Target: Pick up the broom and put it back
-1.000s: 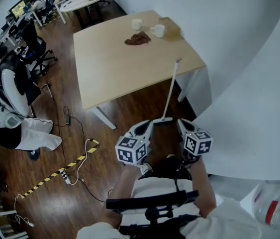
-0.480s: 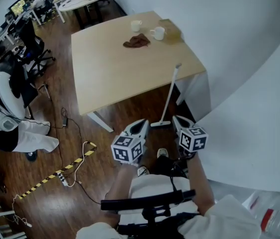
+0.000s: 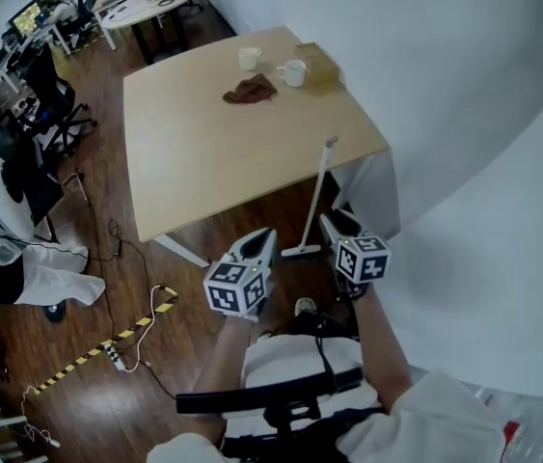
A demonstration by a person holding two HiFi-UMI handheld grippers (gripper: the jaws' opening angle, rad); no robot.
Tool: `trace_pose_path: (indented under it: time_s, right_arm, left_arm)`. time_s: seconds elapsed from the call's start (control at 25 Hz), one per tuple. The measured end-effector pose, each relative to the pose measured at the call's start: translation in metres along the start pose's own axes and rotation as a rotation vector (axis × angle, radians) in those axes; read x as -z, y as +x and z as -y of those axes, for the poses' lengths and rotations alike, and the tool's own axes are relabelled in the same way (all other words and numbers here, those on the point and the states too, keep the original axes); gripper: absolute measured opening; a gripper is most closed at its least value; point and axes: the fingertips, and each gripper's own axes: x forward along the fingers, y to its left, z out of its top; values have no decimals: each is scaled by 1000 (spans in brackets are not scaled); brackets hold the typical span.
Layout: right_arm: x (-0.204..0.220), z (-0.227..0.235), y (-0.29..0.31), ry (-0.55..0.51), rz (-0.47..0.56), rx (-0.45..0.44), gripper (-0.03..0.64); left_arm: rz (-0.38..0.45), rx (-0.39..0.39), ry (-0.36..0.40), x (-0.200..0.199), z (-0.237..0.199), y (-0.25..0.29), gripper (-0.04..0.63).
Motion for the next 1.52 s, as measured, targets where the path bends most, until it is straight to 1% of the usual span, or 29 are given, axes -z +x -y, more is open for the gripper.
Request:
trace_pose_path:
  time_s: [0.08, 0.12, 0.28, 0.48, 0.76, 0.92, 1.2, 1.36, 1.52]
  right_arm:
    - [-13, 17, 14, -9, 9, 26, 224]
    - [-19, 27, 22, -14, 13, 39, 236]
    - [-40, 60, 61, -20, 21, 70, 238]
    - [-48, 95, 106, -25, -12, 98, 238]
    - [-44, 130, 161, -52, -83, 129, 238]
    - [-35, 139, 187, -71, -125, 125, 238]
    - [-22, 148, 224, -57, -170, 125, 236]
    - [-19, 154, 235, -49, -181, 129, 224]
    - [-19, 158, 239, -48, -168, 138, 147]
  left_arm:
    - [0, -3, 10, -6, -1, 11, -11]
    - [-1, -5, 17, -8, -2, 18, -11]
    - [-6, -24, 36, -16, -11, 40, -11]
    - [-7, -58, 17, -20, -24, 60, -11]
    - [-25, -107, -23, -14, -39, 81, -11]
    - [-37, -134, -47, -10, -45, 85, -11]
    - [-59, -174, -77, -2, -55, 83, -11]
    - [-65, -193, -88, 2, -60, 84, -11]
    - [-72, -207, -100, 6, -65, 81, -11]
